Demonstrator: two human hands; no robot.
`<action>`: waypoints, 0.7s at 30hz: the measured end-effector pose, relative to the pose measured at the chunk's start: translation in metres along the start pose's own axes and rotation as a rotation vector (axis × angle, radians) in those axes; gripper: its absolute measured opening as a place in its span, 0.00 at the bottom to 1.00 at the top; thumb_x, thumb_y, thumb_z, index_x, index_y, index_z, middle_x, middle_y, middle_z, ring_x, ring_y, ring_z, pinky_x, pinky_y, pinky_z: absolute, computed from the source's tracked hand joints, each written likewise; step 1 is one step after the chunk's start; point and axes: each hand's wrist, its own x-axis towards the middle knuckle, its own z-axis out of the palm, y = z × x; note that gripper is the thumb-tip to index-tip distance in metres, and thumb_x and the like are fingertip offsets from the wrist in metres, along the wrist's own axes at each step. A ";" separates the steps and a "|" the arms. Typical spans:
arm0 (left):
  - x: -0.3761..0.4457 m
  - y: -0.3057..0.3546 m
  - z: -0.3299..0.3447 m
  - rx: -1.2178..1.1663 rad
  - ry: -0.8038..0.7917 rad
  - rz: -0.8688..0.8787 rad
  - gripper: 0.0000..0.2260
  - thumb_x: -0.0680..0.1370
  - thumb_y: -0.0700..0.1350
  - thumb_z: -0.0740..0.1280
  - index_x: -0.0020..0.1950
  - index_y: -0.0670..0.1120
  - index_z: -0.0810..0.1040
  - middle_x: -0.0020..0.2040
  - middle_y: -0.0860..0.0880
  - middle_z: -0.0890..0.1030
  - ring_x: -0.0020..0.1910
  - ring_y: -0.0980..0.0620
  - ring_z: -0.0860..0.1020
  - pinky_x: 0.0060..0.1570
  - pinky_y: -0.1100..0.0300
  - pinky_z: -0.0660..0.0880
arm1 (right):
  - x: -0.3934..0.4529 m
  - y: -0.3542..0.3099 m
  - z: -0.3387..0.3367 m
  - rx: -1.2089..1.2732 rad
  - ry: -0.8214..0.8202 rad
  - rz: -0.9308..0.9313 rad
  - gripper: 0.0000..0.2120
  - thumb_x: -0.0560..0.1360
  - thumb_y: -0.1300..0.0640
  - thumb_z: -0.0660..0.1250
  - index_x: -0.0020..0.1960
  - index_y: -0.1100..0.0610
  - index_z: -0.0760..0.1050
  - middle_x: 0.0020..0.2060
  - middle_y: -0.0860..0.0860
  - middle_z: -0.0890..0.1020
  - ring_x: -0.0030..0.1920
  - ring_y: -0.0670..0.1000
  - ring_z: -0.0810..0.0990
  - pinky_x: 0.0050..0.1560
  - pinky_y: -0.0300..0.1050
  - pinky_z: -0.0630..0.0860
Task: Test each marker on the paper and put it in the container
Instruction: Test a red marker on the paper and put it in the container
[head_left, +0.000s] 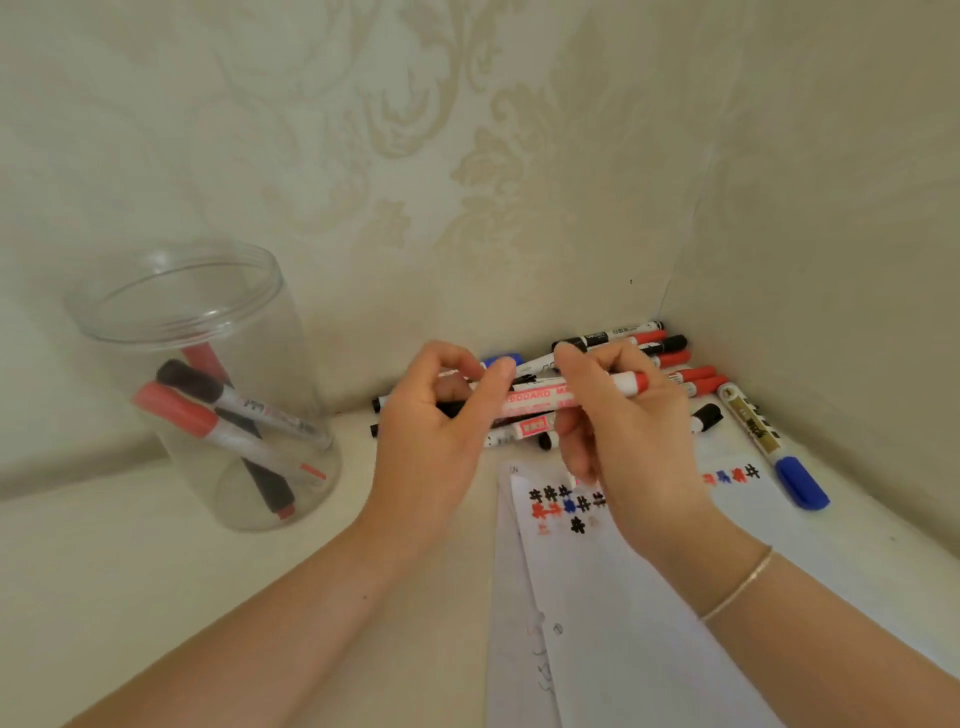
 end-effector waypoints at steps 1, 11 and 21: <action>0.006 0.009 -0.004 -0.028 0.070 0.013 0.08 0.75 0.49 0.69 0.44 0.48 0.71 0.25 0.53 0.74 0.26 0.55 0.71 0.28 0.62 0.68 | 0.004 -0.007 0.008 0.053 0.001 0.008 0.14 0.76 0.56 0.67 0.35 0.58 0.68 0.22 0.55 0.73 0.17 0.50 0.65 0.20 0.35 0.61; 0.041 0.085 -0.081 0.042 0.265 0.268 0.06 0.81 0.44 0.62 0.50 0.51 0.65 0.38 0.48 0.81 0.29 0.51 0.79 0.29 0.60 0.74 | 0.017 -0.046 0.102 0.398 -0.350 0.308 0.11 0.77 0.52 0.65 0.43 0.60 0.72 0.28 0.53 0.73 0.22 0.47 0.68 0.22 0.37 0.67; 0.059 0.117 -0.135 0.488 0.407 0.490 0.03 0.80 0.44 0.59 0.49 0.51 0.65 0.36 0.46 0.79 0.30 0.47 0.78 0.36 0.46 0.75 | 0.030 -0.019 0.103 -0.556 -0.325 0.005 0.09 0.79 0.56 0.58 0.44 0.59 0.73 0.35 0.55 0.79 0.29 0.52 0.75 0.32 0.46 0.73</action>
